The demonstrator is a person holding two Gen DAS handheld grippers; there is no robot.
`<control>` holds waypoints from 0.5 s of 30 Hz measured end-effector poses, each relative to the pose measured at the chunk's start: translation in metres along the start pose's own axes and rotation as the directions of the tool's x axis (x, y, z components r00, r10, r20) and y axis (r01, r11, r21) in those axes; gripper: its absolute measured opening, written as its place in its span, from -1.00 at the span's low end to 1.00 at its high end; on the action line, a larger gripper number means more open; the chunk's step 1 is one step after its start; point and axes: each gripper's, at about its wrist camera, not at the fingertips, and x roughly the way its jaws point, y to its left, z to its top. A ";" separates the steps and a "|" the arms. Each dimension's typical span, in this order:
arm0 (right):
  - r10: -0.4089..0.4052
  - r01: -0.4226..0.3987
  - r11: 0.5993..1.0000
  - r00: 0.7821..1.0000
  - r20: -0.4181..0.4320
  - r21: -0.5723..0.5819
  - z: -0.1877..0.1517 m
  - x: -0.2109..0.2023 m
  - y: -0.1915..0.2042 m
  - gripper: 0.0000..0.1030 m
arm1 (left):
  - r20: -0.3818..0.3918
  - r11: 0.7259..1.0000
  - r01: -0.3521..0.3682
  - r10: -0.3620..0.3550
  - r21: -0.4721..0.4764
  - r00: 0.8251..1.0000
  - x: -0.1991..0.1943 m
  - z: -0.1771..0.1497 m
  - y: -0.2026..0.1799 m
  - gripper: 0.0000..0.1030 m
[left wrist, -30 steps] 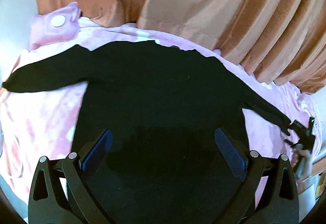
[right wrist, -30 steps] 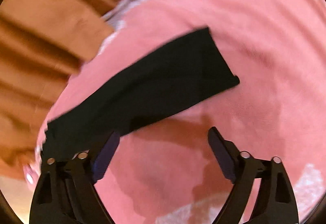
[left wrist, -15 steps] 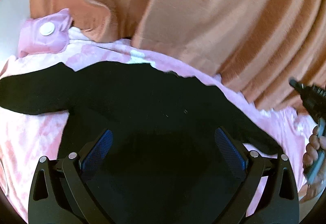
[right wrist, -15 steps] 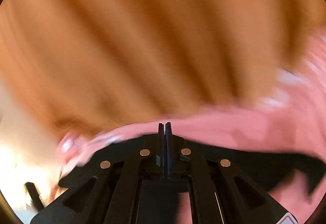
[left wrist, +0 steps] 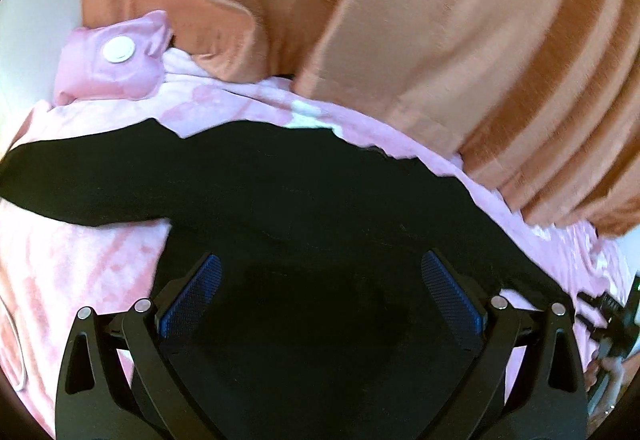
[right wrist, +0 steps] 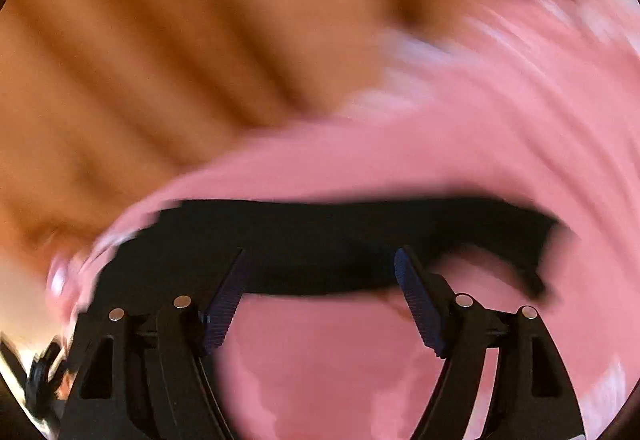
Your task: Fold small clothes
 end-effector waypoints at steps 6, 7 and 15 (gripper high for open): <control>0.119 -0.123 0.971 0.992 0.031 0.205 0.006 0.017 -0.060 0.43 | -0.024 0.999 -0.010 0.011 0.052 1.000 0.008 -0.018 -0.021 0.91; 0.125 -0.129 0.967 0.992 0.031 0.218 0.009 0.023 -0.060 0.43 | -0.028 0.998 -0.014 0.016 0.058 0.999 0.010 -0.020 -0.022 0.91; 0.162 -0.169 0.981 0.984 0.081 0.097 0.055 0.030 0.010 -0.77 | -0.045 0.997 -0.053 0.056 0.054 0.997 0.021 -0.017 -0.014 0.91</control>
